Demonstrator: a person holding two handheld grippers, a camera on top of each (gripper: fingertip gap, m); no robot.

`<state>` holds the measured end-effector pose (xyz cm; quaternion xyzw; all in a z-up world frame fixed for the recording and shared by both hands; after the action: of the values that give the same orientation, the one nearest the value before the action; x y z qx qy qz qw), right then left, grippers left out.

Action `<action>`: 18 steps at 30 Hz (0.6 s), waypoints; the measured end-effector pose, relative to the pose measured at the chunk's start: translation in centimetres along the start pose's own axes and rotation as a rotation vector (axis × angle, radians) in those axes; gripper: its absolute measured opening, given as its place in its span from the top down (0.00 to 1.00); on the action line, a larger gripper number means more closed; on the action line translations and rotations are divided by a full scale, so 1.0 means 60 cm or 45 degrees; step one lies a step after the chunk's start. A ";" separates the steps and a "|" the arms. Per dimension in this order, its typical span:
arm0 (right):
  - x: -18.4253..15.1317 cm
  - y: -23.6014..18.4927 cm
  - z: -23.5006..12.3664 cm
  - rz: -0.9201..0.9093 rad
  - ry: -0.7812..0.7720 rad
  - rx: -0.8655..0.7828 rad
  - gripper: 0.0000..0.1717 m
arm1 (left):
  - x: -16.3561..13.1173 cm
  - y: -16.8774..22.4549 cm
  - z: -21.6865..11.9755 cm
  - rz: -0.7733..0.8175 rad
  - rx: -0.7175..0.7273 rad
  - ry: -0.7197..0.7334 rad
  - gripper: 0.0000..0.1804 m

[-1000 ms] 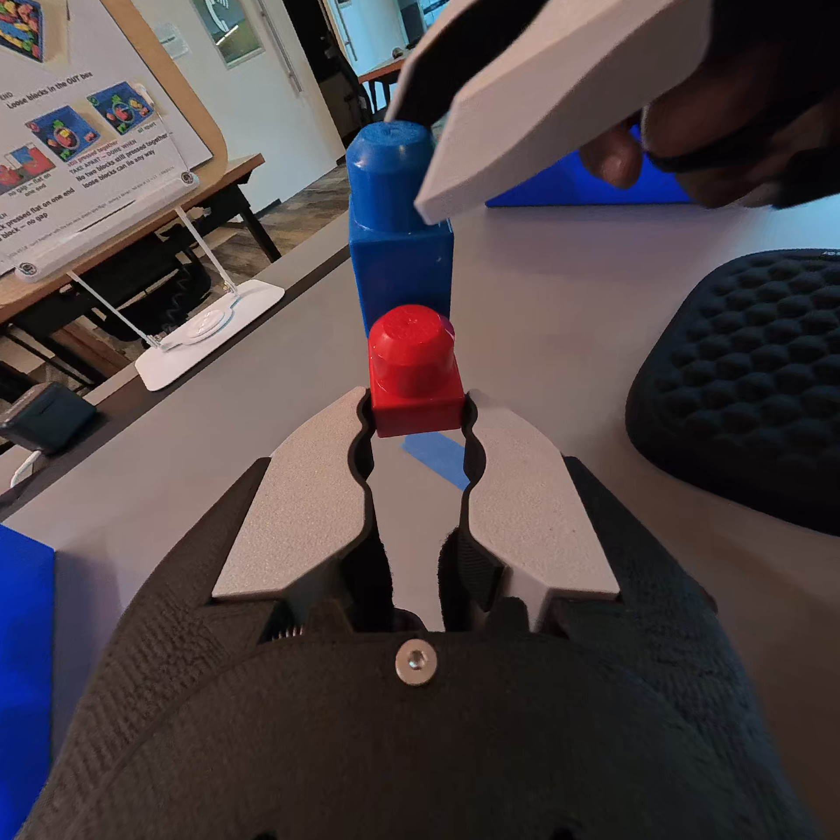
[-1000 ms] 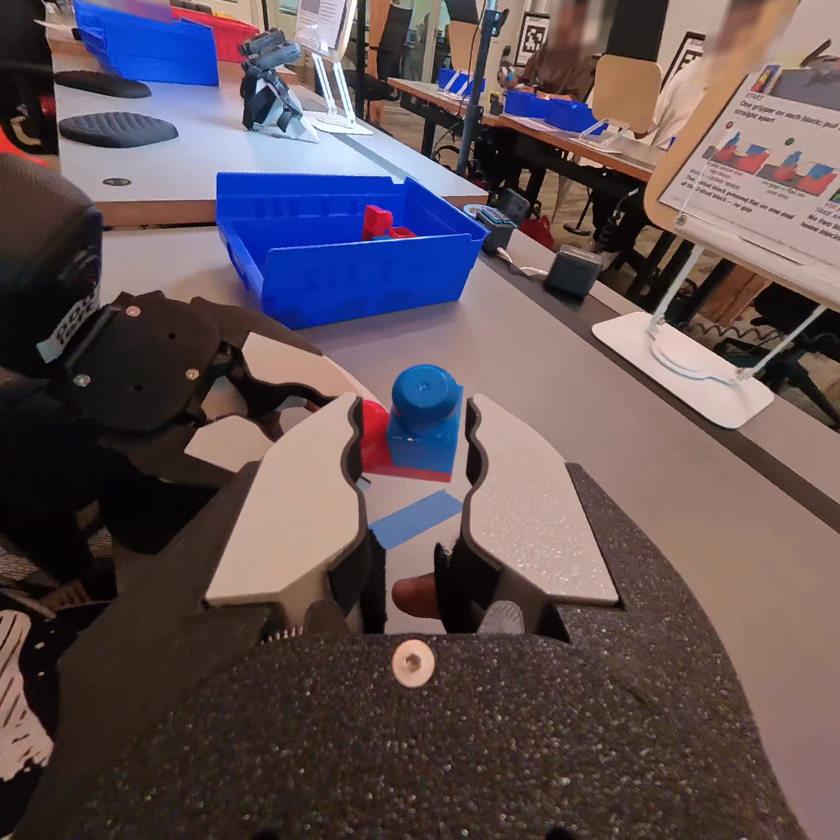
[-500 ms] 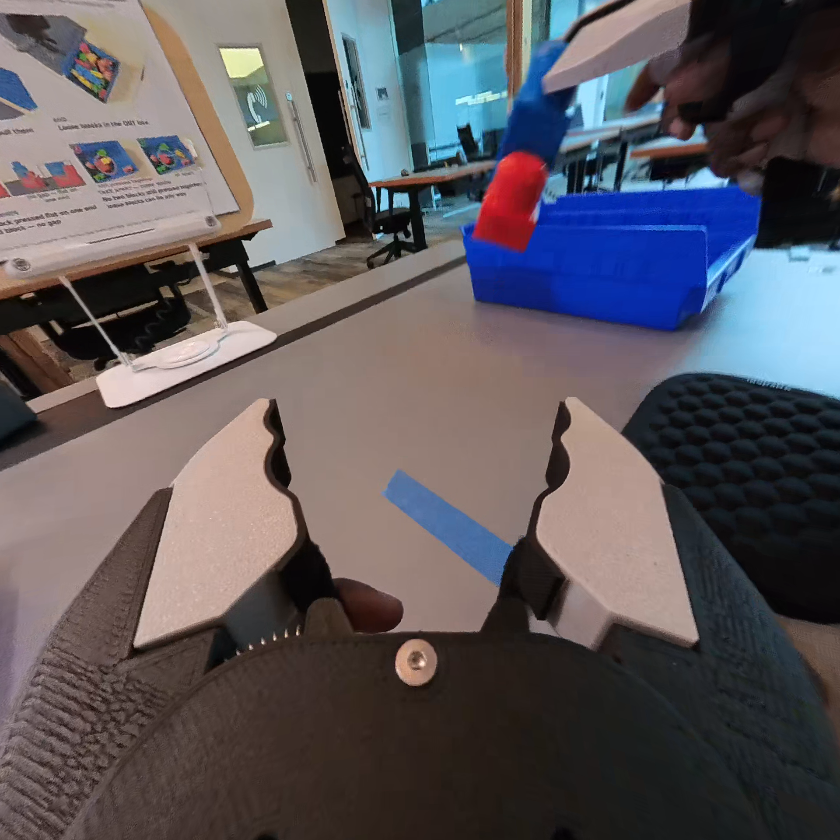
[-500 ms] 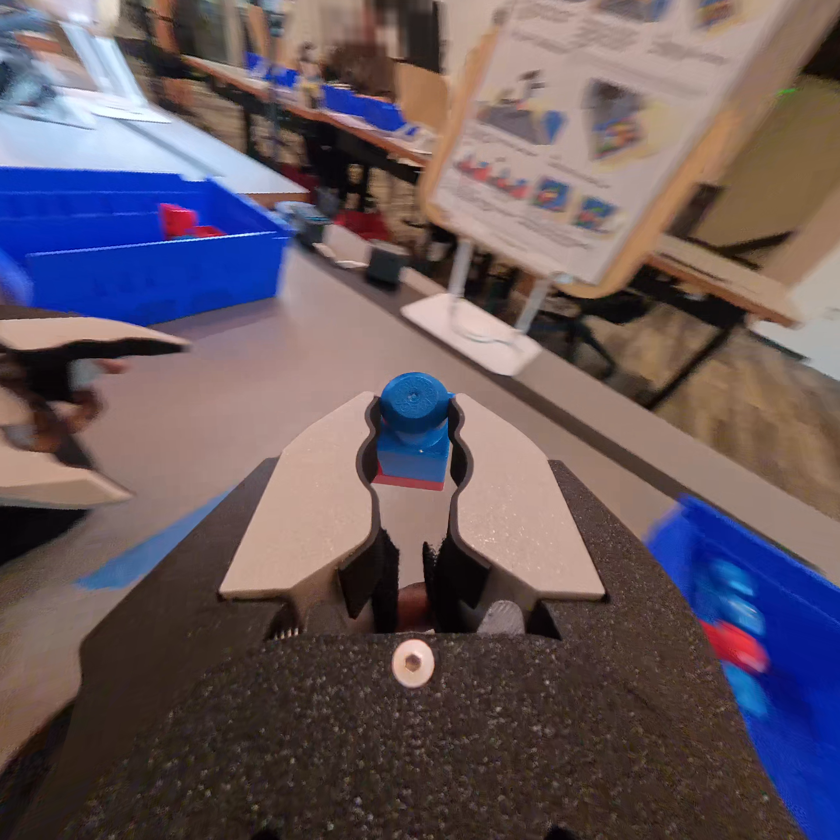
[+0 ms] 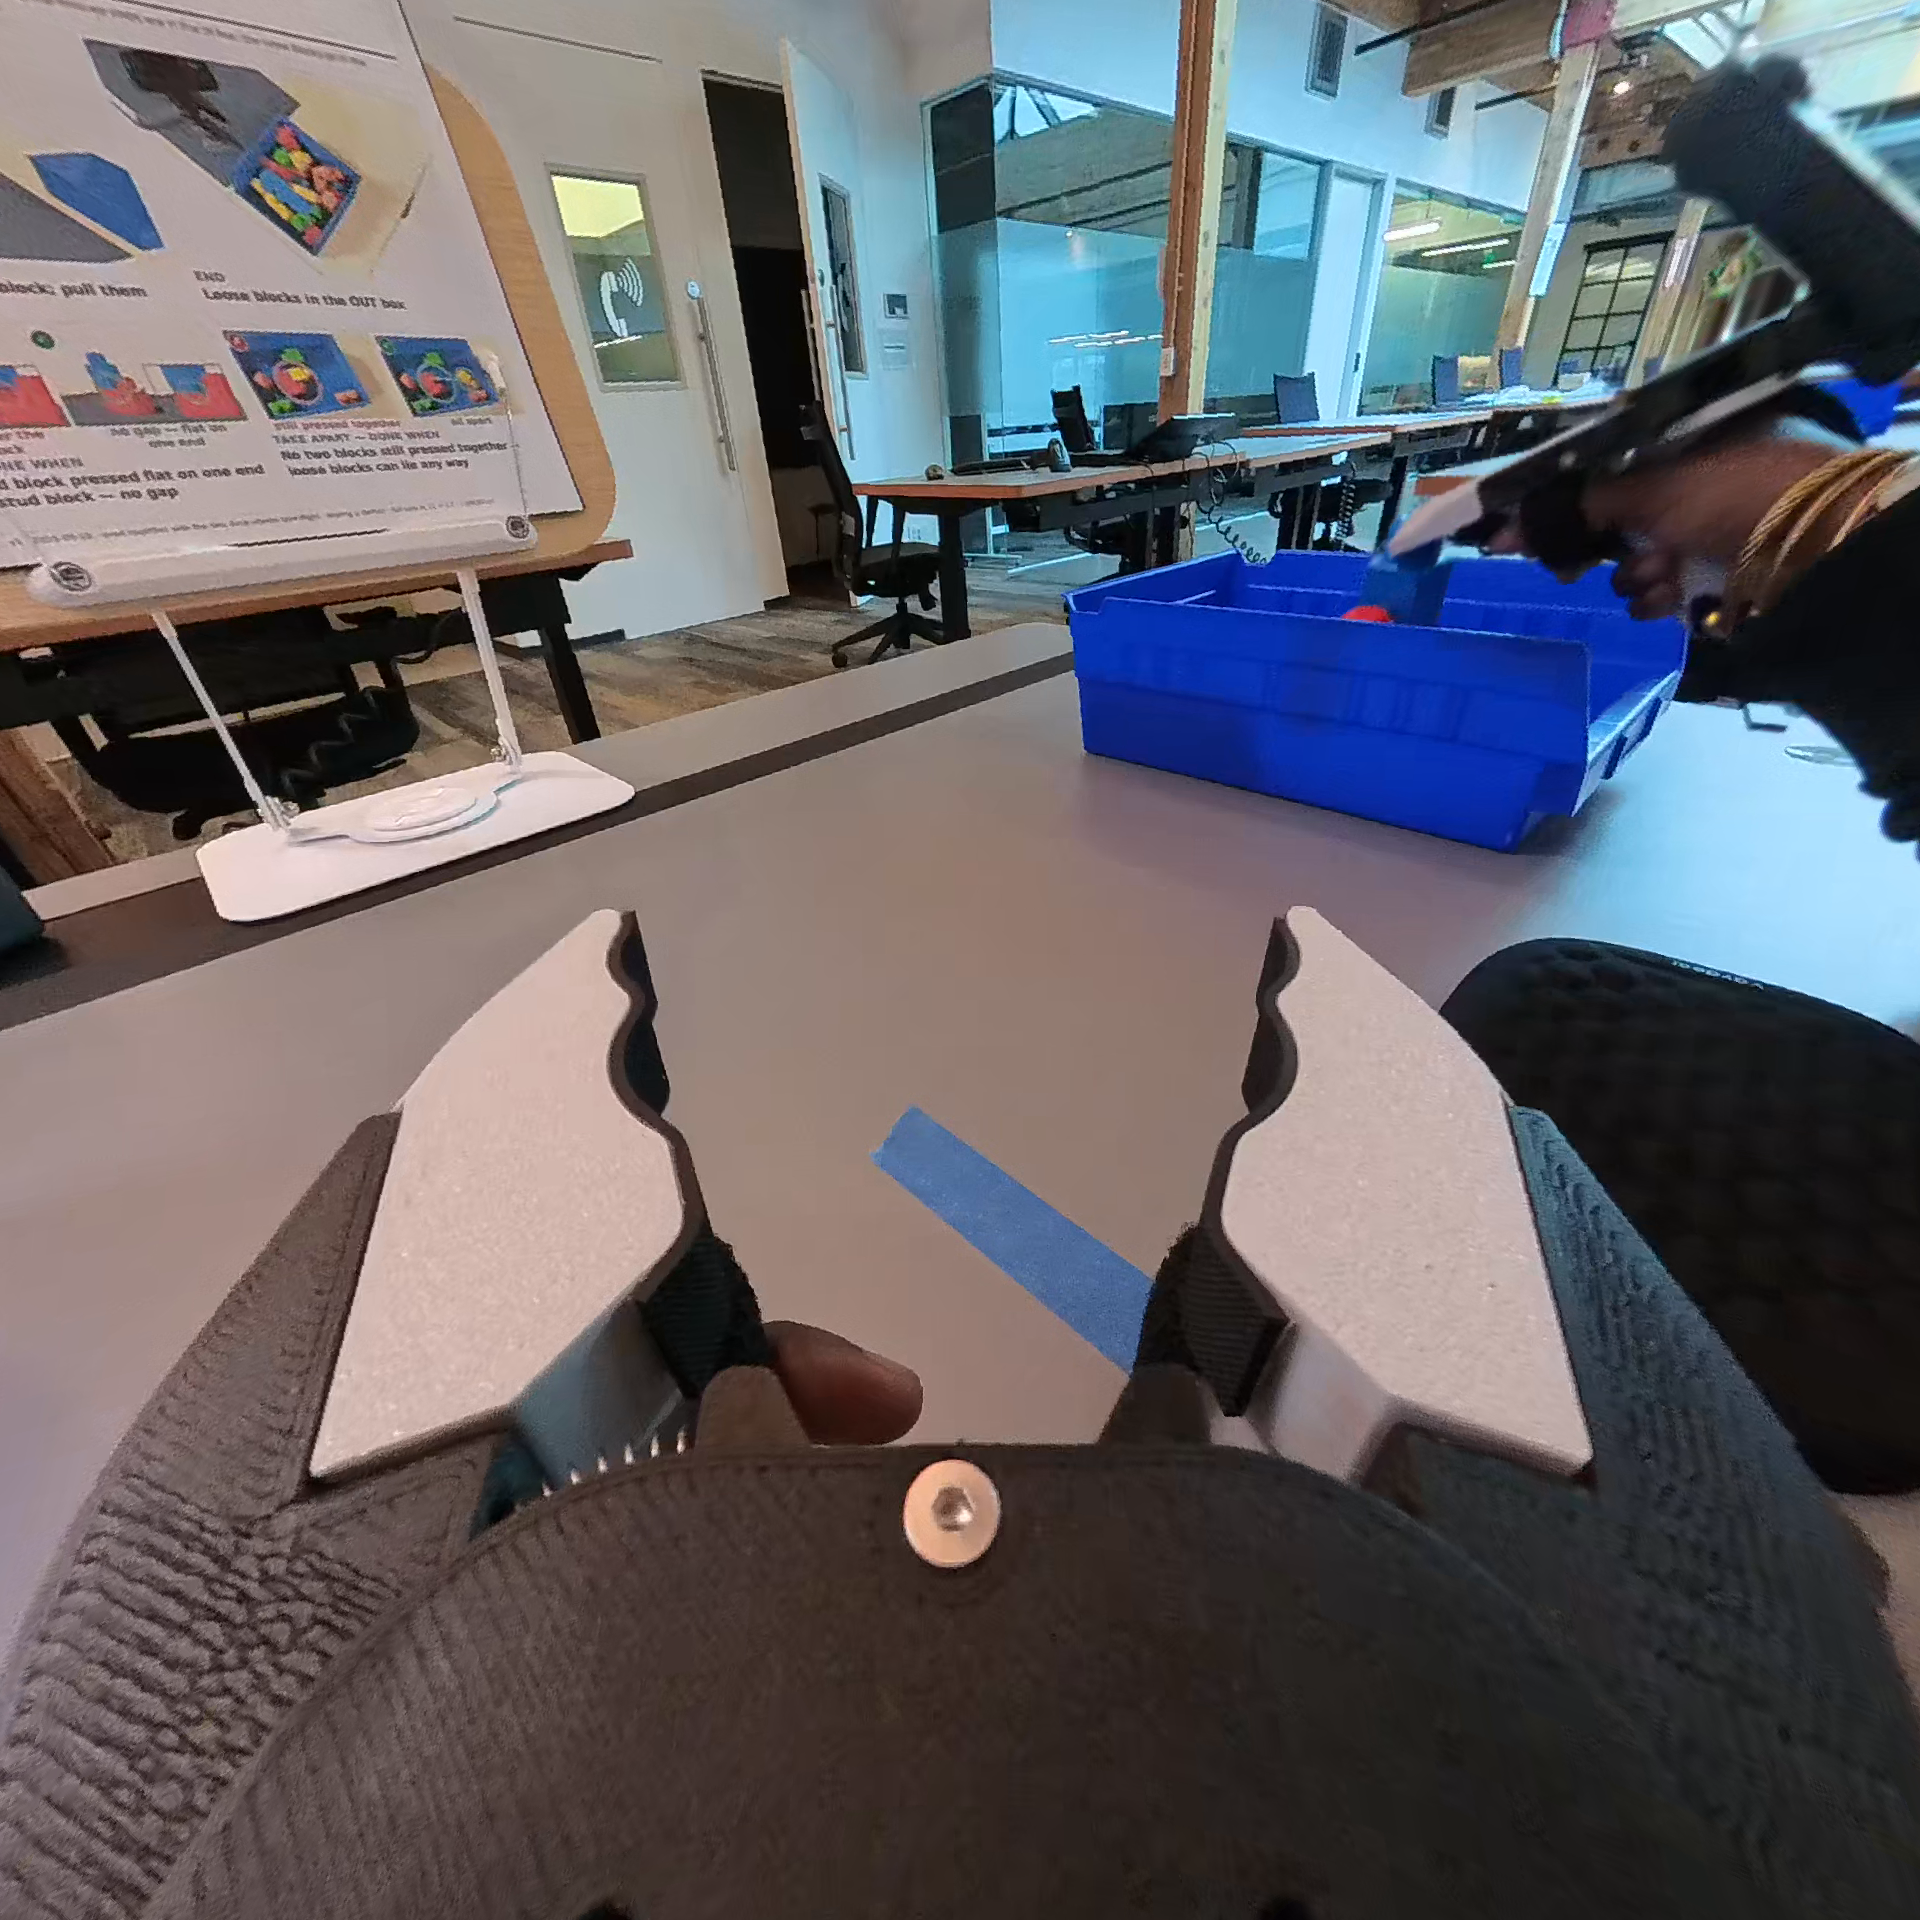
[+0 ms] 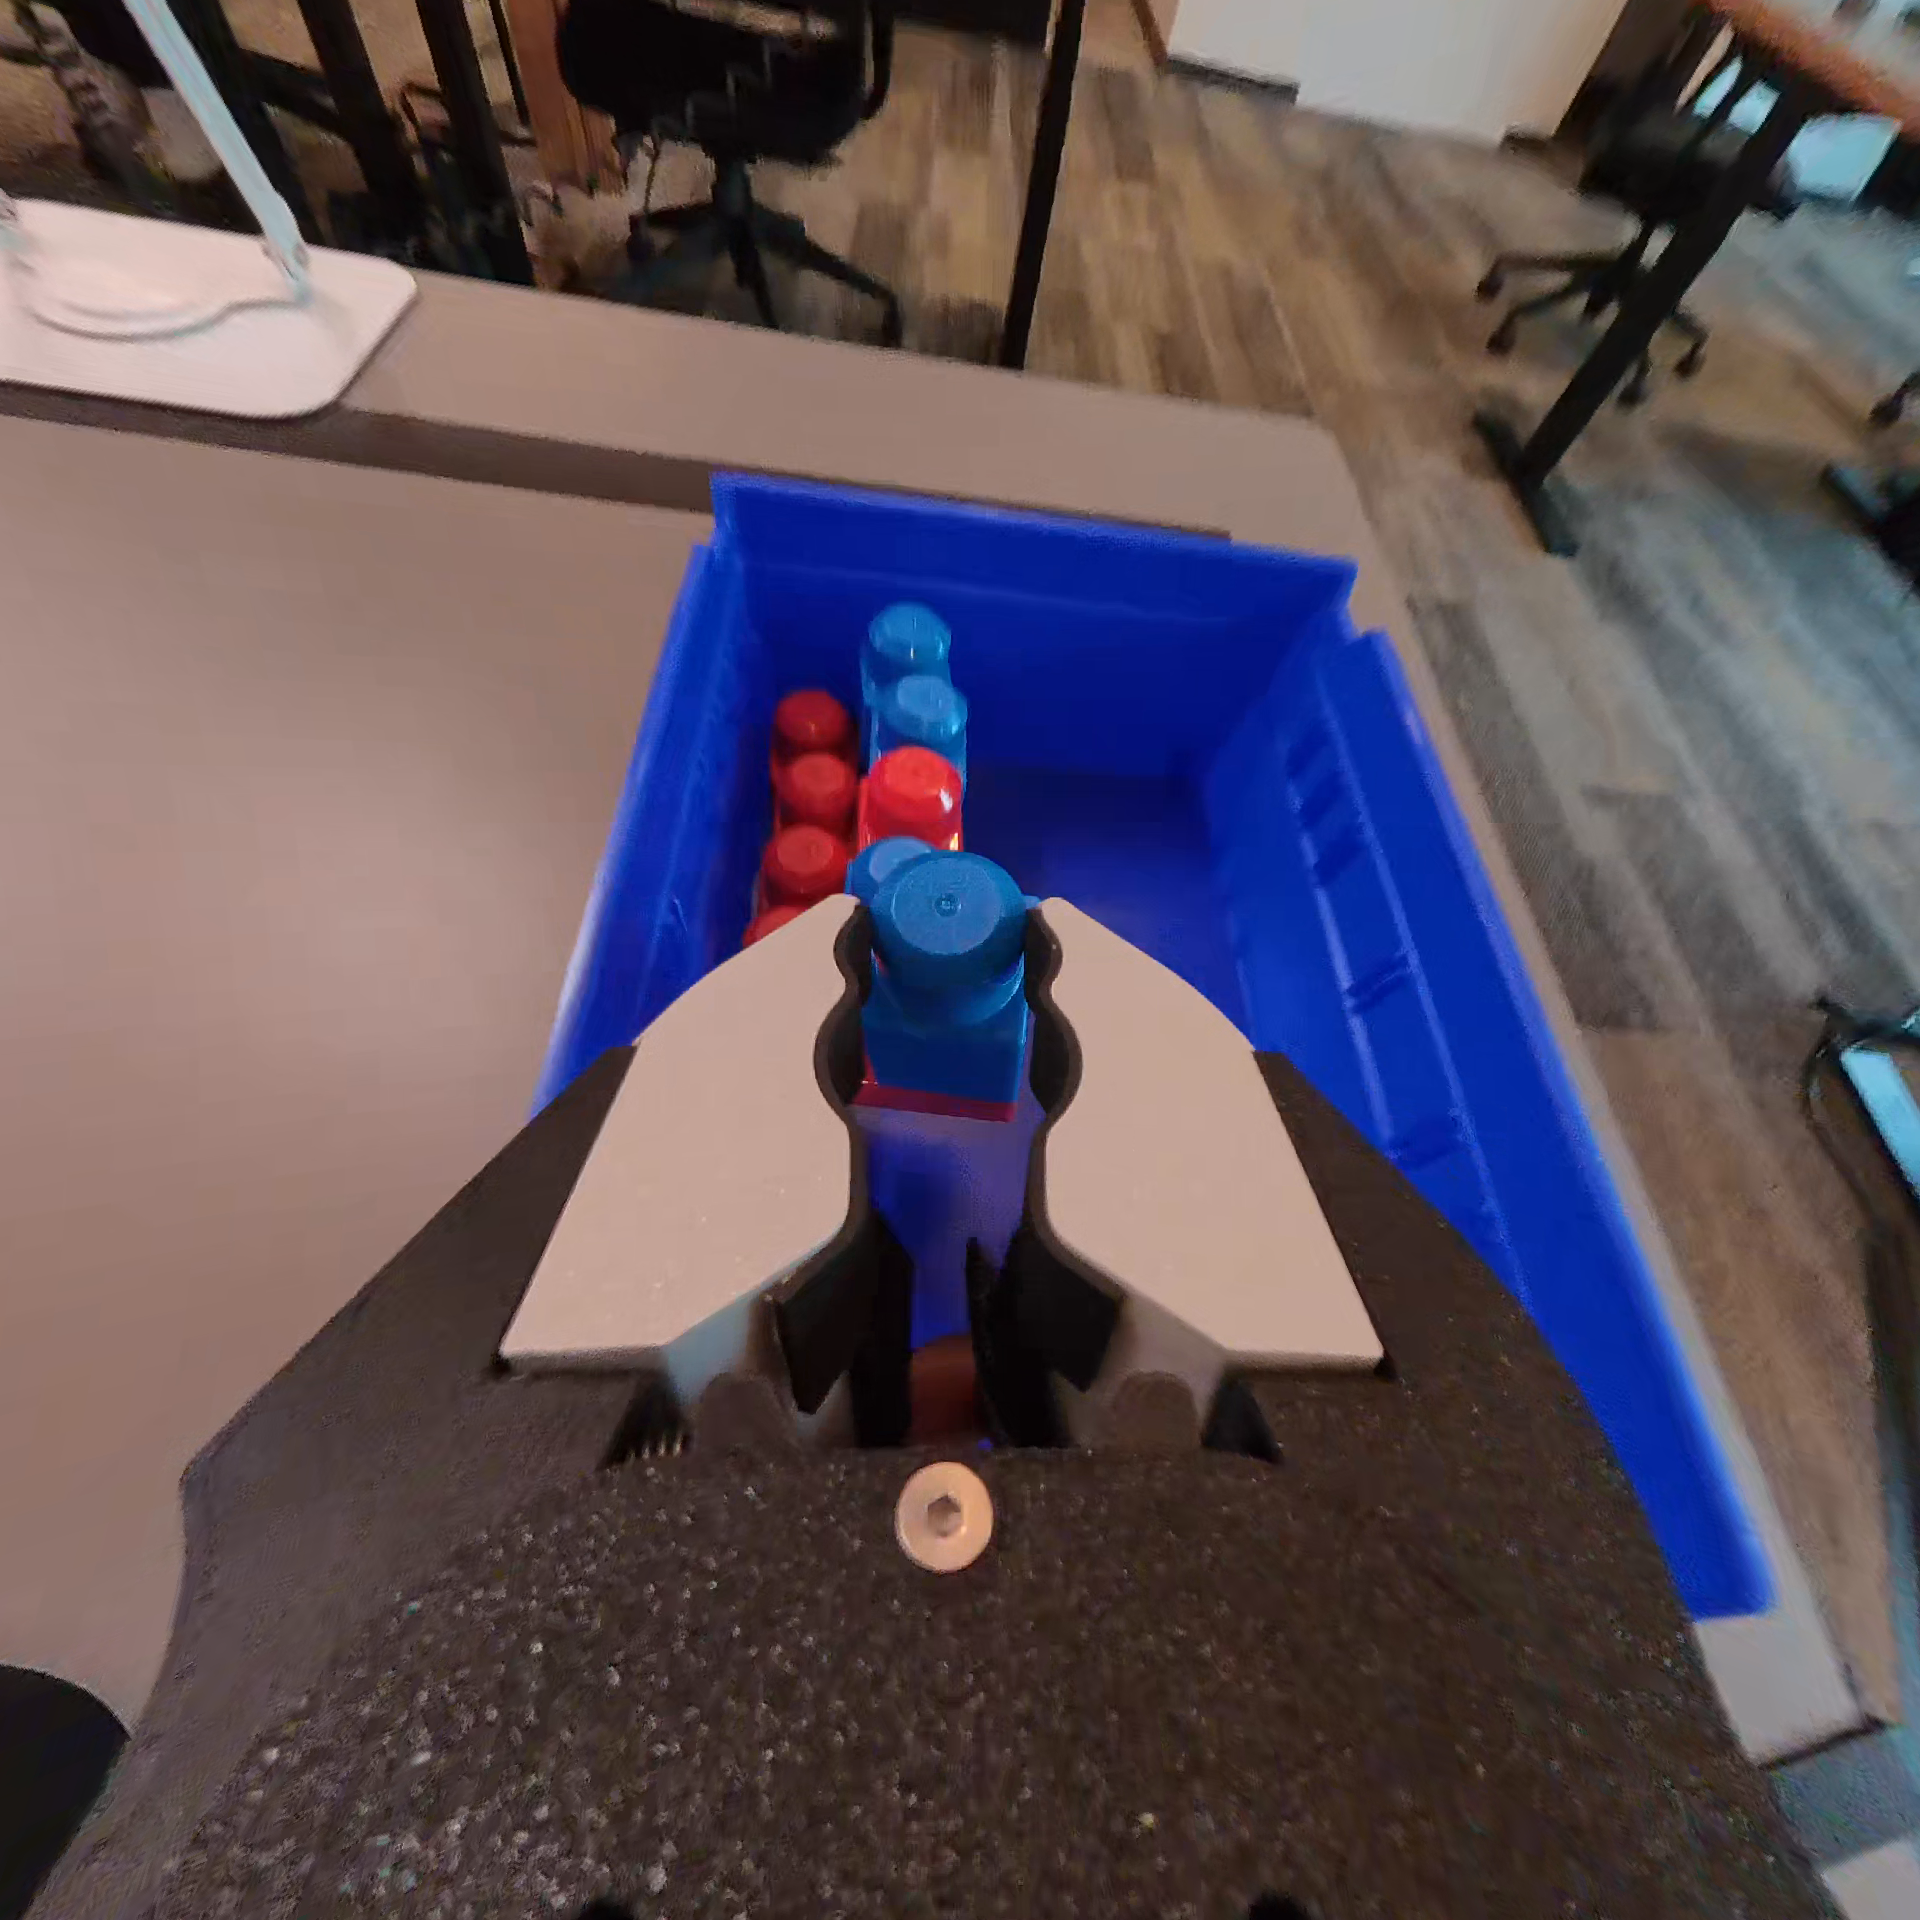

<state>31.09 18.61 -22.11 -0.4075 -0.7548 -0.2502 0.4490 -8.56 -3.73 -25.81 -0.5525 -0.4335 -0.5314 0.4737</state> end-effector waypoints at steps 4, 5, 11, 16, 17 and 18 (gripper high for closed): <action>-0.030 -0.003 0.030 0.073 -0.082 0.051 0.83 | -0.001 0.001 0.001 0.008 -0.001 -0.008 0.40; -0.034 -0.005 0.035 0.080 -0.104 0.059 0.83 | -0.002 0.001 0.001 0.012 -0.004 -0.011 0.40; -0.048 -0.009 0.056 0.104 -0.158 0.074 0.83 | -0.003 0.001 0.002 0.004 -0.008 -0.021 0.42; -0.053 -0.007 0.066 0.126 -0.174 0.082 0.83 | -0.004 0.000 0.002 -0.002 -0.009 -0.024 0.42; -0.054 -0.006 0.068 0.134 -0.176 0.087 0.83 | -0.004 0.000 0.002 -0.002 -0.008 -0.024 0.42; -0.055 -0.005 0.069 0.141 -0.172 0.092 0.83 | -0.004 0.000 0.002 -0.002 -0.008 -0.023 0.42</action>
<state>29.74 20.23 -26.95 -0.4482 -0.7683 -0.1696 0.4245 -8.58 -3.59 -26.02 -0.5585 -0.4367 -0.5280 0.4676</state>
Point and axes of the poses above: each gripper's, where its closed fingertips meet, z out along the fingers, x out of its top, y = z × x across the jaws, the point moved 7 cm from there along -z, back along the fingers, and after that the axes turned 14 degrees about x, right-handed, at the moved point
